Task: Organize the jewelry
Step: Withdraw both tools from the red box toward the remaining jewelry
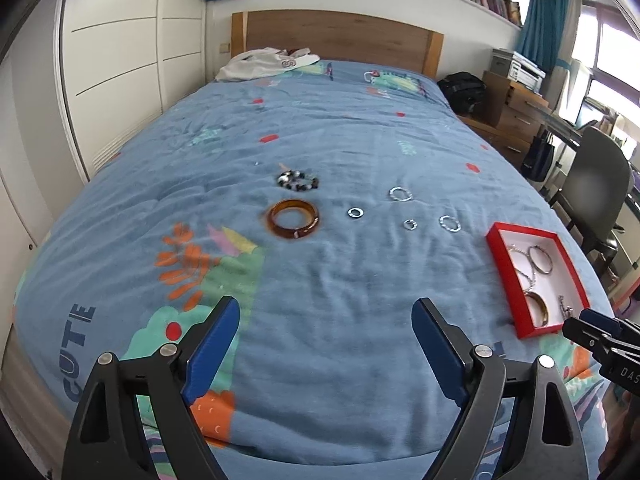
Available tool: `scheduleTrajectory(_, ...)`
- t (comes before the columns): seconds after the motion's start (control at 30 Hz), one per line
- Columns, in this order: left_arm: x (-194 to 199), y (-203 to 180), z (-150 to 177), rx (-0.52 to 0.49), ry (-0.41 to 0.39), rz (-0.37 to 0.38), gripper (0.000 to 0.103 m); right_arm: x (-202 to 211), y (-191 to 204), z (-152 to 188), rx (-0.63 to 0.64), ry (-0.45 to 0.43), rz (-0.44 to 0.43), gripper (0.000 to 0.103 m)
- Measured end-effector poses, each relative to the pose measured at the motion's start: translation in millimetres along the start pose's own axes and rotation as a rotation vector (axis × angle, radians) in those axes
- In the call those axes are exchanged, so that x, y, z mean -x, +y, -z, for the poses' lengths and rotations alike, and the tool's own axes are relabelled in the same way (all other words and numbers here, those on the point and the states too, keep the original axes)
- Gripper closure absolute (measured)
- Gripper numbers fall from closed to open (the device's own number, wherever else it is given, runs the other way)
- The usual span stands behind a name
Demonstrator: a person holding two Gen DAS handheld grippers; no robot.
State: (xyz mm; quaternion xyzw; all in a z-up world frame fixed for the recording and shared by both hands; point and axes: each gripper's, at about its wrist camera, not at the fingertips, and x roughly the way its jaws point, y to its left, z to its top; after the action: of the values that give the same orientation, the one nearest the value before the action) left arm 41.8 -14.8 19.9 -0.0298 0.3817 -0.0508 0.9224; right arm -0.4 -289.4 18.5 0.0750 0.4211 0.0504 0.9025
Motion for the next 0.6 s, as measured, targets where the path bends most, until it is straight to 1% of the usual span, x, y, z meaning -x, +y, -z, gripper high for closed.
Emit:
scheduleTrajectory(0.13,-17,8,-3,0.007,0.027,-0.006,0.014,-15,7,-7,0.009,0.013,-0.015,0.048)
scheduleTrajectory(0.23,-34,18,-6,0.031,0.038,-0.001,0.012,-31,11,-15,0.022,0.027,-0.033,0.048)
scheduleTrajectory(0.4,-70,35,-17,0.079,0.059,0.01,0.009,-65,15,-32,0.035,0.05,-0.059,0.047)
scheduleTrajectory(0.6,-117,47,-37,0.084,0.071,-0.005,0.007,-118,18,-57,0.03,0.074,-0.093,0.047)
